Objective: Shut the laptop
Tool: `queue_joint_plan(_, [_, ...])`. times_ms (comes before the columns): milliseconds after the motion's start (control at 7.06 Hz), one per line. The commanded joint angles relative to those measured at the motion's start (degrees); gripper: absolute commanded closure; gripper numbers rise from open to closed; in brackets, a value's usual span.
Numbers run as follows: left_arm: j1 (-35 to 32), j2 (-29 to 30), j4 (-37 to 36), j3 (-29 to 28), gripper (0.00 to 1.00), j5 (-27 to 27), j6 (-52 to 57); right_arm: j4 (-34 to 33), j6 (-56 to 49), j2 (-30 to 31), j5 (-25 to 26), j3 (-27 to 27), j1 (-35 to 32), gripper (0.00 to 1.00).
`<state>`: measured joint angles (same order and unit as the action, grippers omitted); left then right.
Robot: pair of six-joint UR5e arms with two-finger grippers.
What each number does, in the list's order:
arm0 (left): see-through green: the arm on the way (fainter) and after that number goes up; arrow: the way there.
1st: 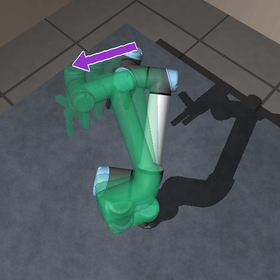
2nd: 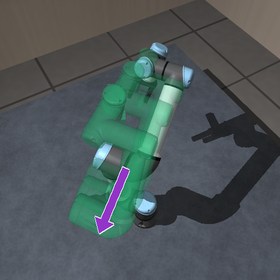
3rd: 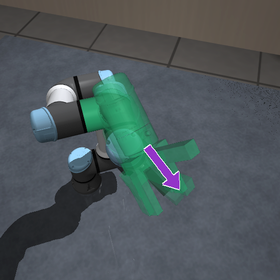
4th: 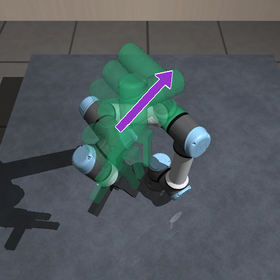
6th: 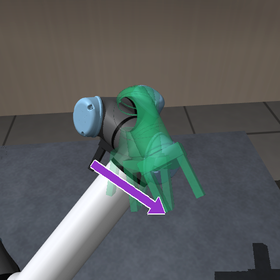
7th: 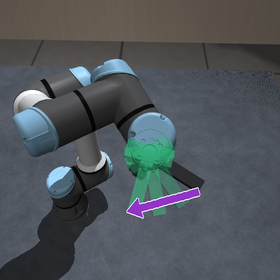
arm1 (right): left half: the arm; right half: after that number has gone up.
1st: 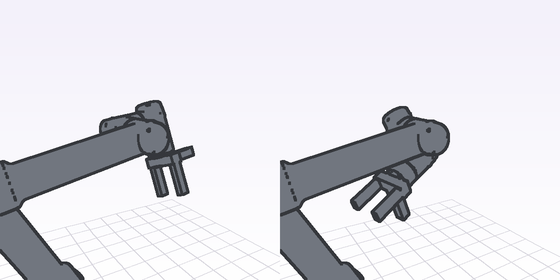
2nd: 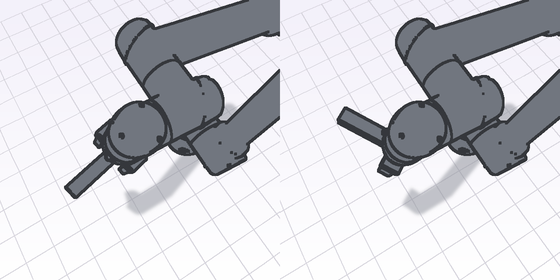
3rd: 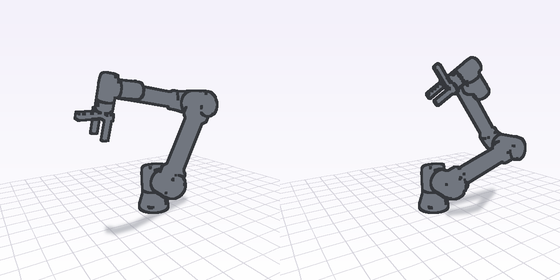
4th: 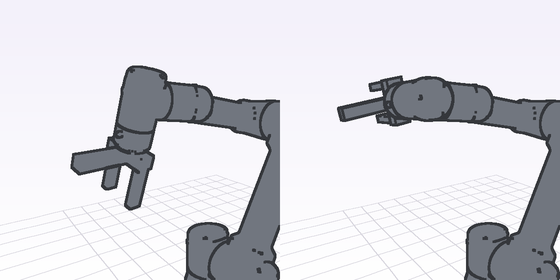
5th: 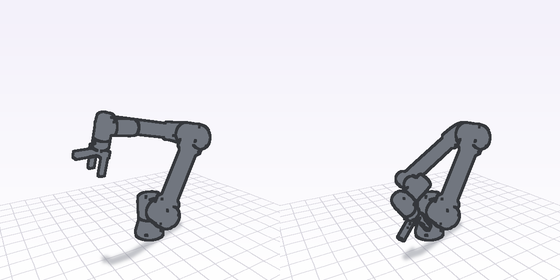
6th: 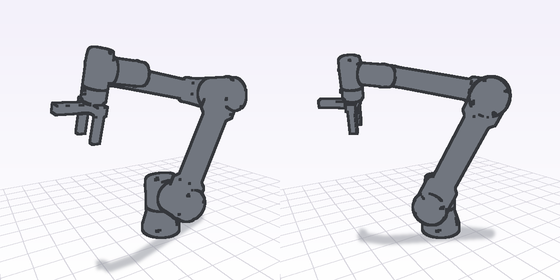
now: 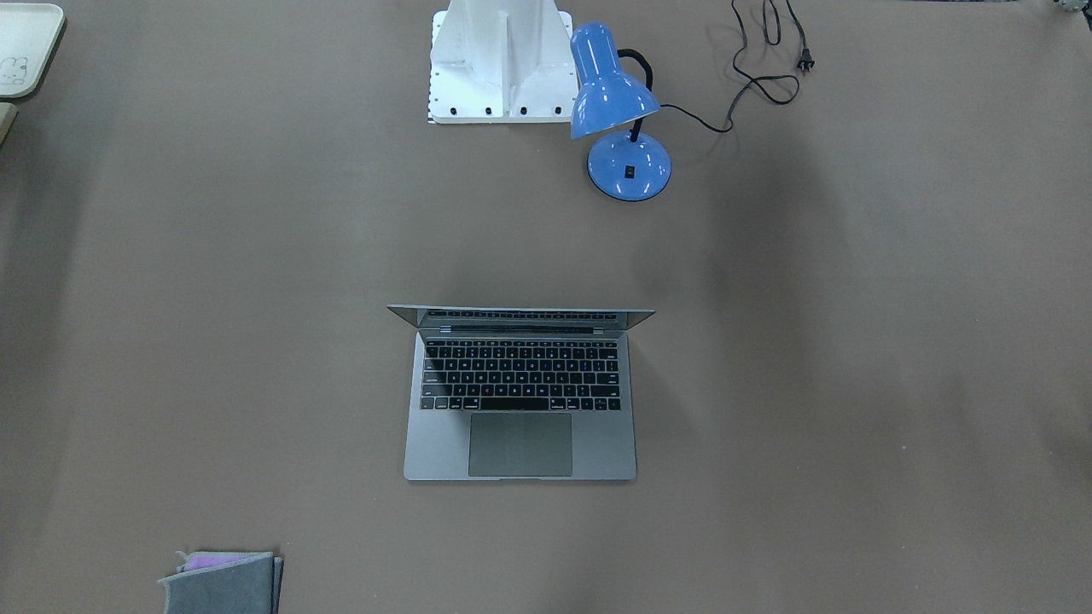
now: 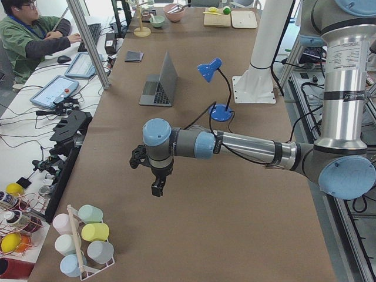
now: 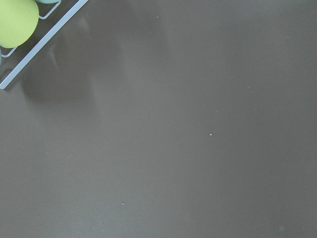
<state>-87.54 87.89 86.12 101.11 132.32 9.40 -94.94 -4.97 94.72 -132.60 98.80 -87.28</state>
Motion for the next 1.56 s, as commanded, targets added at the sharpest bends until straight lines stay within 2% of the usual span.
queue_joint_plan(0, [0.0, -0.3, 0.2, 0.3, 0.02, 0.0, 0.0, 0.0, 0.0, 0.0, 0.1, -0.2, 0.0, 0.00])
queue_joint_plan(566, [0.1, 0.5, 0.4, 1.9, 0.02, -0.4, 0.0, 0.0, -0.7, -0.8, -0.6, 1.3, 0.0, 0.00])
queue_joint_plan(991, [0.0, 5.9, 1.2, 1.6, 0.02, 0.1, -0.4, 0.6, 0.1, -1.7, 0.1, 6.0, 0.0, 0.00])
queue_joint_plan(1133, [-0.1, 6.1, 6.3, 1.4, 0.02, 0.0, -0.1, 0.6, 0.3, -2.4, 0.3, 6.5, -0.7, 0.00])
queue_joint_plan(1274, [-1.0, 5.4, 14.5, 0.0, 0.02, 0.0, -3.5, 0.6, 2.7, -3.6, 0.4, 7.3, -1.3, 0.00])
queue_joint_plan(1416, [-1.1, 5.6, 16.3, 0.4, 0.02, 0.4, -6.6, 0.6, -0.3, -4.4, 1.6, 7.6, -1.5, 0.00])
